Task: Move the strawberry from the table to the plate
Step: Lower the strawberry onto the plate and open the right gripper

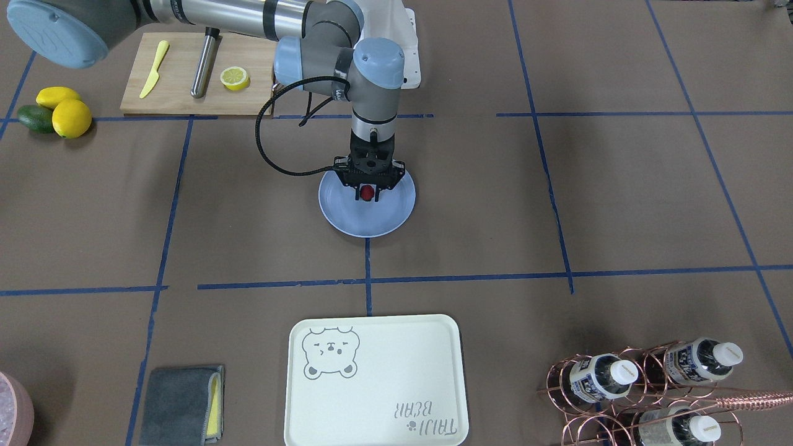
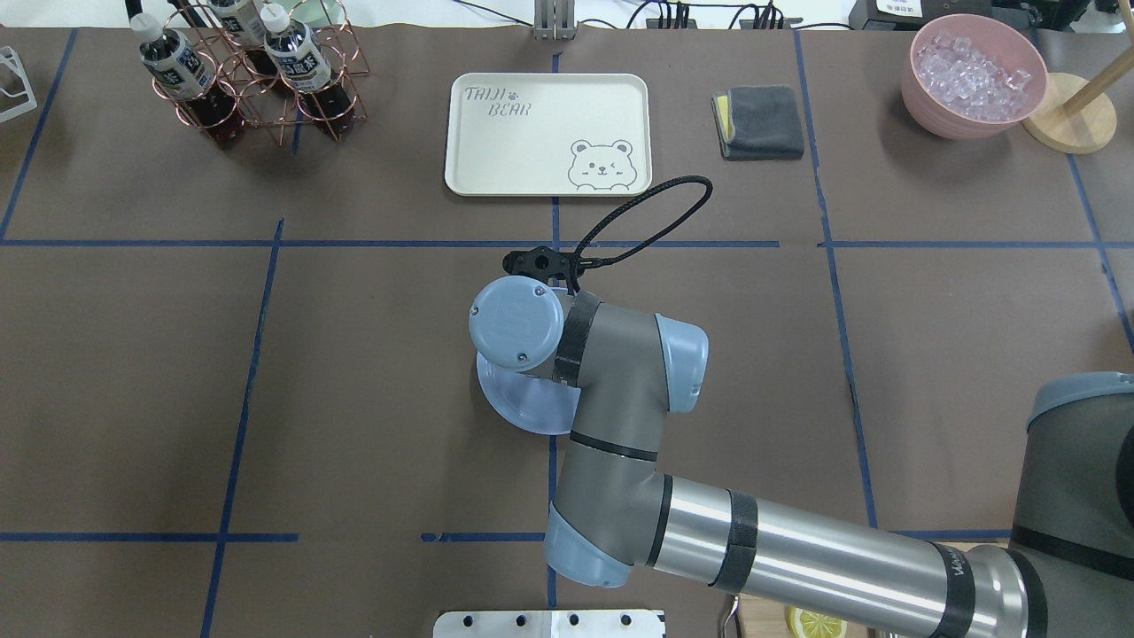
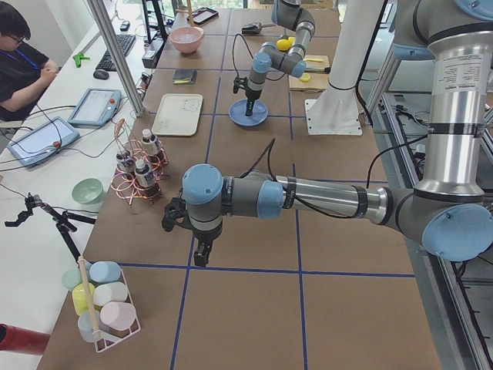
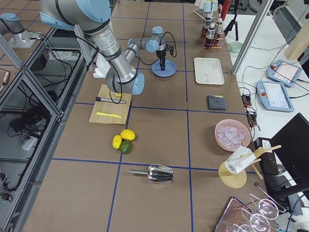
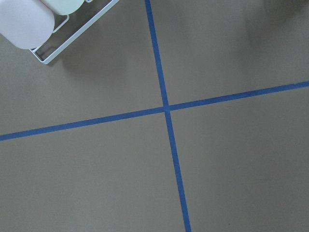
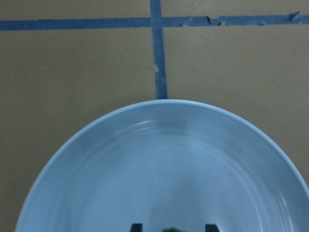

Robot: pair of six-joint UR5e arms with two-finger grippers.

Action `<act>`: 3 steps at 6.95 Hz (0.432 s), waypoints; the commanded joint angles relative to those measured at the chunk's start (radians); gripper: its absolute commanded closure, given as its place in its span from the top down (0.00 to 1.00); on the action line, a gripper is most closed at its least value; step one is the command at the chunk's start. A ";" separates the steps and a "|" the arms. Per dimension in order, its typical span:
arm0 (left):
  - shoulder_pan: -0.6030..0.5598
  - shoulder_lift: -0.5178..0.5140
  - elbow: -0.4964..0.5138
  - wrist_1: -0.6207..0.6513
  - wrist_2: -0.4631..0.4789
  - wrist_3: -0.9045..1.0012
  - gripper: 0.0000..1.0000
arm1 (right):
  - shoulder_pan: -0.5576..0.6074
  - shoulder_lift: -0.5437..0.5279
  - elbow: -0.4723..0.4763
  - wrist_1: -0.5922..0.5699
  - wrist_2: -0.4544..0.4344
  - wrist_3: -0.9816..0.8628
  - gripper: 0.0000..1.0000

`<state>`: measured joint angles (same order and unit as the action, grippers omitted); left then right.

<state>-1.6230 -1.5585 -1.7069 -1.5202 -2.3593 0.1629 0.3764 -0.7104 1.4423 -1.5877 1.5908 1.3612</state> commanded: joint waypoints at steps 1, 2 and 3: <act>0.000 0.000 0.003 0.000 0.002 0.001 1.00 | 0.065 -0.007 0.074 -0.011 0.027 -0.031 1.00; 0.000 0.000 0.004 0.000 0.008 0.001 1.00 | 0.155 -0.070 0.149 -0.015 0.126 -0.115 1.00; 0.000 0.003 0.028 0.001 0.008 0.003 1.00 | 0.265 -0.157 0.227 -0.015 0.215 -0.248 1.00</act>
<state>-1.6230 -1.5576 -1.6975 -1.5198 -2.3538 0.1644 0.5215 -0.7798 1.5783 -1.6002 1.7028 1.2447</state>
